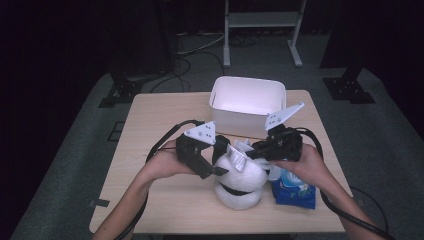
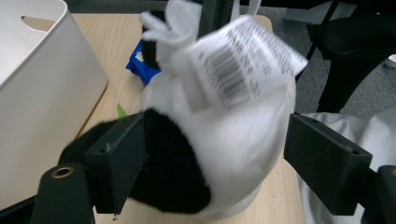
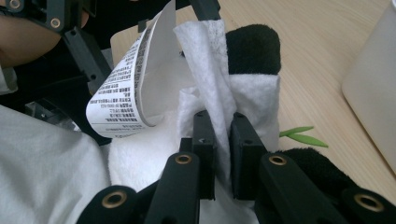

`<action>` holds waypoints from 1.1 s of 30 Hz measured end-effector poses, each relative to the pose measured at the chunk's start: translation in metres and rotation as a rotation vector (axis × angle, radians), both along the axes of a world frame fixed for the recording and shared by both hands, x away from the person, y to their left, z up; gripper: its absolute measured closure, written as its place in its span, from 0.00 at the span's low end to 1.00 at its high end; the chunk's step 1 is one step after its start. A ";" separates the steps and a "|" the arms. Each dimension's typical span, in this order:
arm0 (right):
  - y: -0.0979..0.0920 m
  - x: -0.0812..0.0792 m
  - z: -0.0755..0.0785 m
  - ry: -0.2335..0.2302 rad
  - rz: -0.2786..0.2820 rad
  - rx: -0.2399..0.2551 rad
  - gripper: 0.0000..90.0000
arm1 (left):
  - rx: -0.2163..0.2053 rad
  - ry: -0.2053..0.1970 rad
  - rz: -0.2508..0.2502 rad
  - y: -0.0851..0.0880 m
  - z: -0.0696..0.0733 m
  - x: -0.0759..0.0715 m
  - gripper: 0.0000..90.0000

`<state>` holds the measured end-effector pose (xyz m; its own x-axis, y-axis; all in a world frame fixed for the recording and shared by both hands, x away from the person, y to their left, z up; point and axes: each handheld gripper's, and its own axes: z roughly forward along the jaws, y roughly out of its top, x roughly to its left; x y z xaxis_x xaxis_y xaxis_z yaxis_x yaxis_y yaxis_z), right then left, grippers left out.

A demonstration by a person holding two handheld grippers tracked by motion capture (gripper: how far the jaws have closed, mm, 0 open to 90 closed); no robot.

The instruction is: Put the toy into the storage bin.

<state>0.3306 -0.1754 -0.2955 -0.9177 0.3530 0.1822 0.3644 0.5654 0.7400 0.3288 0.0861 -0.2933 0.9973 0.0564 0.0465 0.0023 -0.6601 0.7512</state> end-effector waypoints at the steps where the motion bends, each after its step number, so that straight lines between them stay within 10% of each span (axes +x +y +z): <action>1: -0.002 -0.001 -0.001 0.000 -0.002 0.001 0.91 | -0.002 0.004 0.001 0.000 -0.001 0.000 0.21; 23: -0.032 -0.009 -0.009 0.025 -0.019 0.006 0.91 | -0.065 0.237 -0.015 -0.013 -0.065 0.017 0.11; 33: -0.033 -0.011 -0.007 0.007 -0.018 0.053 0.91 | -0.133 0.201 -0.037 -0.011 -0.058 0.019 0.35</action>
<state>0.3200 -0.2089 -0.3026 -0.9098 0.3594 0.2077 0.3797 0.5185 0.7661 0.3473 0.0747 -0.3517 0.9873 0.0121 -0.1587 0.1384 -0.5580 0.8182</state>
